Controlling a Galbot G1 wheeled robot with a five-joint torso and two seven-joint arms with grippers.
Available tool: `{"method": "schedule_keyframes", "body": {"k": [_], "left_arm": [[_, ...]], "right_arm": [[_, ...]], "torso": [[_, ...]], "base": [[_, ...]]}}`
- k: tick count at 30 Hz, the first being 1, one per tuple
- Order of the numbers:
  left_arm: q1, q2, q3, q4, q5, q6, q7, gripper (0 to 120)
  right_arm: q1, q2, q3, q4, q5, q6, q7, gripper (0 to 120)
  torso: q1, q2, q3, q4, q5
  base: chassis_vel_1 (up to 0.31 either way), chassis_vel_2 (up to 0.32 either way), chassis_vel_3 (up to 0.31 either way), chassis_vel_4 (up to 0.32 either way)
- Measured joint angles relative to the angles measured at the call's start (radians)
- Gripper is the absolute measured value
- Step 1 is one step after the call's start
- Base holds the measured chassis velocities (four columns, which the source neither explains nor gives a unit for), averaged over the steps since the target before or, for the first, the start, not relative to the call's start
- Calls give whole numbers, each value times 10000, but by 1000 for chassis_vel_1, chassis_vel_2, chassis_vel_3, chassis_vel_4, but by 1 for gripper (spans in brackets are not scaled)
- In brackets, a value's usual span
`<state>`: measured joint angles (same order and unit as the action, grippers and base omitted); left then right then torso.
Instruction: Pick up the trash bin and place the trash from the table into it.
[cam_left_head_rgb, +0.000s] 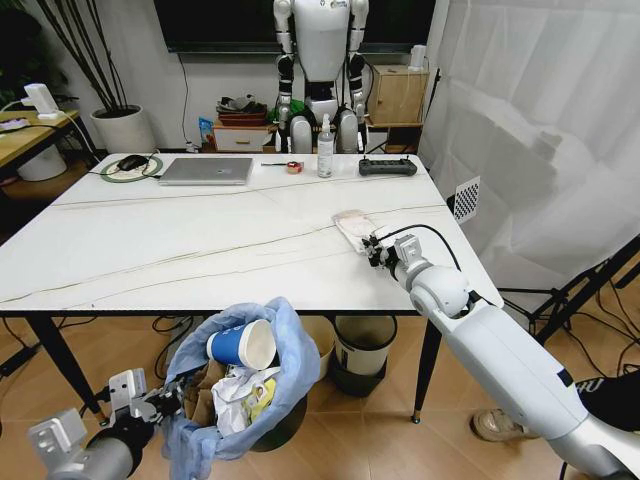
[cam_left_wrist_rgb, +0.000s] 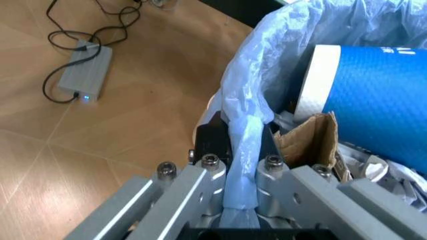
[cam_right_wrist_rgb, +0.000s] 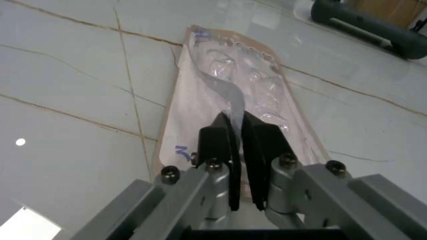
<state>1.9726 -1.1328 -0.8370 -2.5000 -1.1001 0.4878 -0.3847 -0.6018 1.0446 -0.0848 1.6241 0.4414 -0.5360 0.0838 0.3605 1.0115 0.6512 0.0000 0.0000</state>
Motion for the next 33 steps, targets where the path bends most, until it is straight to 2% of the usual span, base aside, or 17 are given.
{"method": "schedule_keyframes", "body": {"k": [1, 7, 13, 20, 25, 31, 33], "left_arm": [[-3, 5, 0, 0, -6, 0, 0, 0], [-17, 15, 17, 0, -47, 10, -13, 0], [14, 29, 46, 0, -47, 13, -19, 0], [39, 65, 4, 0, -114, 13, -28, 0], [0, 92, -9, 0, -170, 14, -33, 0], [-2, 137, -88, 0, -222, 13, -41, 0], [-1, 137, -92, 0, -224, 13, -42, 0]], "right_arm": [[0, -3, 0, -1, 13, 15, -15, 0], [21, -51, 0, 46, 394, 189, -132, 0], [7, -391, 64, 557, 1411, 678, -440, 0], [-247, -1187, 340, 2204, 3438, 1493, -1191, 0], [-730, -1769, 487, 4125, 5170, 2264, -1544, 0], [-1225, -1915, 164, 5611, 6363, 2607, -1644, 0], [-1272, -1924, 104, 5704, 6387, 2620, -1654, 0]], "torso": [[0, 0, 0, 0, 0], [0, 0, 0, 0, 0], [0, 0, 0, 1, 1], [0, 0, 0, 0, 1], [0, 0, -1, -1, 0], [0, 1, -2, 1, -1], [0, 1, -2, 1, 0]], "base": [[0, 0, 0, 0], [0, 0, 0, 0], [0, 0, 0, 0], [0, 0, 0, 0], [0, 0, 0, 0], [0, 0, 0, 0], [0, 0, 0, 0]]}}
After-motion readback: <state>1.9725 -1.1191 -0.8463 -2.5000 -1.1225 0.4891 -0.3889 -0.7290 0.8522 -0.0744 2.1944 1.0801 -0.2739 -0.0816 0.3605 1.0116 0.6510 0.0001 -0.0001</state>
